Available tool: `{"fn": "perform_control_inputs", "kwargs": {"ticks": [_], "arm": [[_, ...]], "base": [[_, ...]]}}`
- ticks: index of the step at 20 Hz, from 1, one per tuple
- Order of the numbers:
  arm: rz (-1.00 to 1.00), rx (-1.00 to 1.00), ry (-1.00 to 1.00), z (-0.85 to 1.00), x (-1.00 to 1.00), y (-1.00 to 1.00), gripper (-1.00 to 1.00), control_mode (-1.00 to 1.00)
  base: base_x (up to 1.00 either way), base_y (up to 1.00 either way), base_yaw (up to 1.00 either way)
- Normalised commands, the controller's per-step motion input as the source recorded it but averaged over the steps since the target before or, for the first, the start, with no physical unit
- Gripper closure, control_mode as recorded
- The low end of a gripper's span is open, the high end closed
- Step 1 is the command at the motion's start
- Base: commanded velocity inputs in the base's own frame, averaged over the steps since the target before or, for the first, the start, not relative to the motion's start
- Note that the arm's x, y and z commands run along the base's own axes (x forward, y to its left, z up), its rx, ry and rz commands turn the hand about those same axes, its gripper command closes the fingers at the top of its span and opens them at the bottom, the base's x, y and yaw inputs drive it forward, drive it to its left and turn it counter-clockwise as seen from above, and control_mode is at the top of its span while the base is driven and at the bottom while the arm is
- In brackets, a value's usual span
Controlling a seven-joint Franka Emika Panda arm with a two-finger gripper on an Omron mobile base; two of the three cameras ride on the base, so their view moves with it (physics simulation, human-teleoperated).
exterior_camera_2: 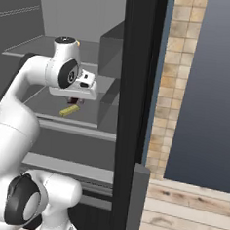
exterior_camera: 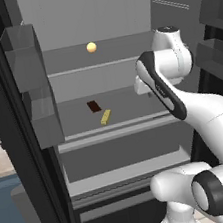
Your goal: Pick the egg and butter from the fridge and place them by the bowl for mixing.
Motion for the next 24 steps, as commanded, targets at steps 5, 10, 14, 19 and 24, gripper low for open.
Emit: {"fn": "perform_control_inputs", "kwargs": {"ticks": [5, 10, 14, 19, 24], "arm": [[-0.07, 0.03, -0.05, -0.02, 0.0, 0.38, -1.0, -1.0], [-0.2, 0.11, -0.12, -0.23, 0.04, 0.66, -1.0, -1.0], [-0.24, 0.07, -0.07, -0.31, 0.13, 0.37, -1.0, -1.0], [-0.29, 0.06, -0.08, -0.21, 0.08, 0.22, -1.0, -1.0], [-0.21, 0.12, -0.03, -0.15, 0.0, 0.28, -1.0, -1.0]], "base": [[0.0, 0.0, 0.0], [0.0, 0.0, 0.0], [0.0, 0.0, 0.0], [0.0, 0.0, 0.0], [0.0, 0.0, 0.0]]}}
